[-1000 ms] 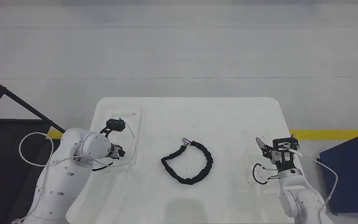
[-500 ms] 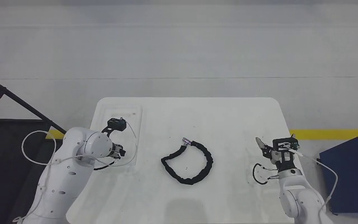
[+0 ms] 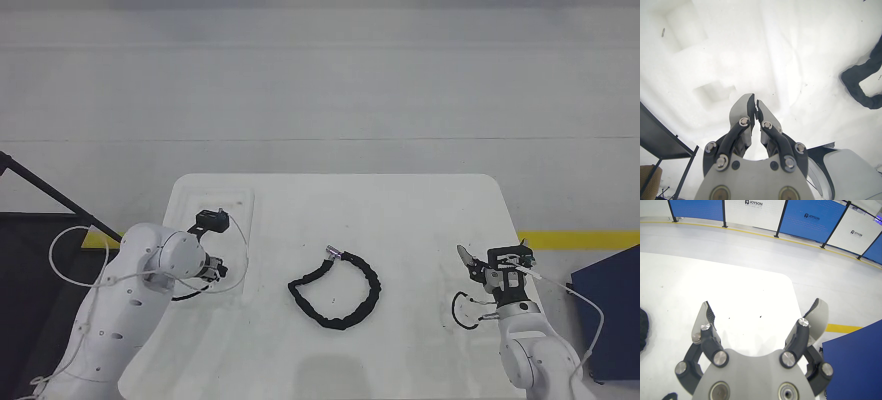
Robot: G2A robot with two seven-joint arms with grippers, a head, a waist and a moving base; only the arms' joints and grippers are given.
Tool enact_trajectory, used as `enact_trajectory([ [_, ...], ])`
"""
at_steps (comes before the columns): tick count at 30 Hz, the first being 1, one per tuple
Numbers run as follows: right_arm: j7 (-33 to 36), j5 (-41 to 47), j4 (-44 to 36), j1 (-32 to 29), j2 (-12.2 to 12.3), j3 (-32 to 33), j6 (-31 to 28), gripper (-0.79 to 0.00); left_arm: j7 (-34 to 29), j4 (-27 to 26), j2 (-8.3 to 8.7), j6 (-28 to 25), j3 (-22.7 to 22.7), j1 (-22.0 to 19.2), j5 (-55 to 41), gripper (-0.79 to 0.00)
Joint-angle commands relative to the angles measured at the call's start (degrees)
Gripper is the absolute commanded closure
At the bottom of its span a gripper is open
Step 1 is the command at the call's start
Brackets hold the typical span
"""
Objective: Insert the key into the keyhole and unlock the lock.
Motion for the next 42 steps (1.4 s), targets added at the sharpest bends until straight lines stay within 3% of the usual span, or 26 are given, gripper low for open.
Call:
enact_trajectory([
  [1, 0.0, 0.0, 0.0, 0.0, 0.0, 0.0, 0.0, -0.785, 0.0, 0.3, 0.08, 0.2, 0.2, -0.3, 0.4, 0.0],
  [8, 0.0, 0.0, 0.0, 0.0, 0.0, 0.0, 0.0, -0.785, 0.0, -1.4, 1.0, 0.3, -0.7, 0.0, 1.6, 0.0],
  [16, 0.0, 0.0, 0.0, 0.0, 0.0, 0.0, 0.0, -0.785, 0.0, -7.2, 3.49, -1.0, -5.6, 2.6, 1.9, 0.0],
  [22, 0.0, 0.0, 0.0, 0.0, 0.0, 0.0, 0.0, -0.785, 0.0, -14.9, 5.33, -1.8, -12.9, 5.3, -8.5, 0.0],
  [27, 0.0, 0.0, 0.0, 0.0, 0.0, 0.0, 0.0, -0.785, 0.7, -17.0, 6.11, -7.0, -20.9, 8.3, -23.0, 0.0],
  [34, 0.0, 0.0, 0.0, 0.0, 0.0, 0.0, 0.0, -0.785, 5.1, -6.2, 5.45, -15.0, -25.6, 13.4, -55.7, 0.0],
  [39, 0.0, 0.0, 0.0, 0.0, 0.0, 0.0, 0.0, -0.785, 2.5, 3.8, 4.58, -22.0, -21.9, 13.8, -75.6, 0.0],
  [42, 0.0, 0.0, 0.0, 0.0, 0.0, 0.0, 0.0, -0.785, 2.5, 6.7, 4.37, -23.7, -18.6, 12.7, -81.0, 0.0],
])
